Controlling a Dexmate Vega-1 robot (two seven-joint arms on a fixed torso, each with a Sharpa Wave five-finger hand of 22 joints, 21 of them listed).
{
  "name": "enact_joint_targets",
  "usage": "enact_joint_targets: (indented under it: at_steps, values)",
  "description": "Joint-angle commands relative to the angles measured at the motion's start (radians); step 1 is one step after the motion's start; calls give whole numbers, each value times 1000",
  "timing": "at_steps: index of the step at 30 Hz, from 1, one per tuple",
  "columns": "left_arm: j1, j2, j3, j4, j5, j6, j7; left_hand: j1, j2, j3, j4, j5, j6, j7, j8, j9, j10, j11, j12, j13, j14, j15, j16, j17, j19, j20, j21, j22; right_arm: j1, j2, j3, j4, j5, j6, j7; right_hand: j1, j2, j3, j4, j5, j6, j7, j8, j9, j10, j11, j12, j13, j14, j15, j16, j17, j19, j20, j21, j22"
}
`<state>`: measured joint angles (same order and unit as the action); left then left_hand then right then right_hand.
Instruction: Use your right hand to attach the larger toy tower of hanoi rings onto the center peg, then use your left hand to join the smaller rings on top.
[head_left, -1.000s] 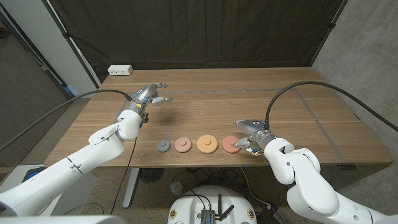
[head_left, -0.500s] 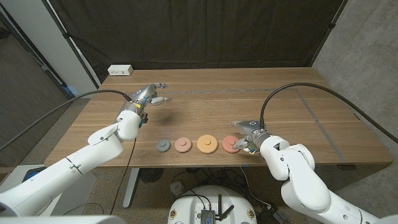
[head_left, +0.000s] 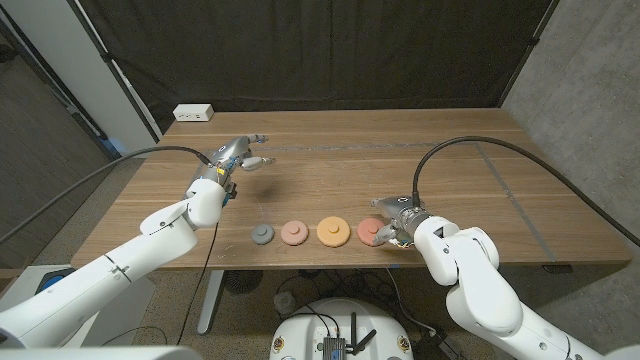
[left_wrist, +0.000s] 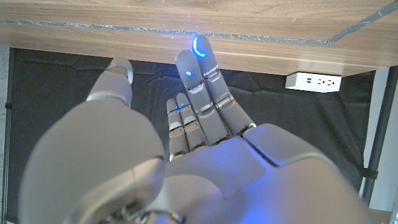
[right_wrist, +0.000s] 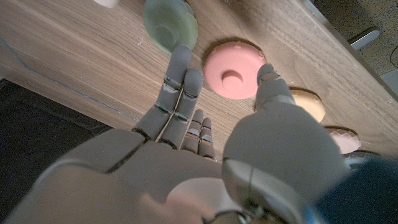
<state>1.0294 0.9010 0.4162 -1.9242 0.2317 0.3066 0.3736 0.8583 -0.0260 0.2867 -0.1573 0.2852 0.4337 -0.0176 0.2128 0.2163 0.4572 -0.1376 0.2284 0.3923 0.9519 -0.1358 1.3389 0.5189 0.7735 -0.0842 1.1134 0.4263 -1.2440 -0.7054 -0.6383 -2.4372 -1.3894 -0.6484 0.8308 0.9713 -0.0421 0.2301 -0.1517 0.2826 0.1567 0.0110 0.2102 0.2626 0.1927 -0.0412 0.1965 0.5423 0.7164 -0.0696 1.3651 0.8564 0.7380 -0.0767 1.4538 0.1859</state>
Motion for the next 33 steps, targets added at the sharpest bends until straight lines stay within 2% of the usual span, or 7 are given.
enact_joint_targets:
  at_steps: [1, 15, 33]
  values:
    - [12, 7, -8, -3, -5, -3, 3, -3, 10, -2, 0, 8, 11, 2, 0, 3, 8, 0, -1, 2, -4, -83, 7, 1, -6, -104, 9, 0, -4, 56, 21, 41, -29, 46, 40, 6, -1, -6, 2, -2, -7, -1, -3, 5, 0, 3, 2, 4, -3, -146, 6, 2, -1, -131, 4, 3]
    - [19, 9, -13, -1, -9, -10, 6, -5, 10, -4, 0, 9, 12, 1, -1, 3, 9, -4, -3, 5, -6, -83, 12, -2, -9, -103, 16, -6, 2, 89, 20, 76, -49, 57, 61, 4, 4, -6, 3, -4, -10, -3, 0, 5, 17, 0, 10, 4, -2, -147, 10, -1, 1, -132, 7, 3]
    - [13, 8, -6, 2, -6, -14, 0, -6, 13, -5, -1, 10, 11, 1, -2, 3, 9, 2, -6, 9, -9, -83, 19, -6, -12, -104, 27, -17, 7, 105, 18, 106, -46, 51, 63, 7, 13, -3, 2, -4, -20, 3, -1, 3, 22, 0, 11, 4, 1, -147, 16, -3, 3, -132, 11, 3]
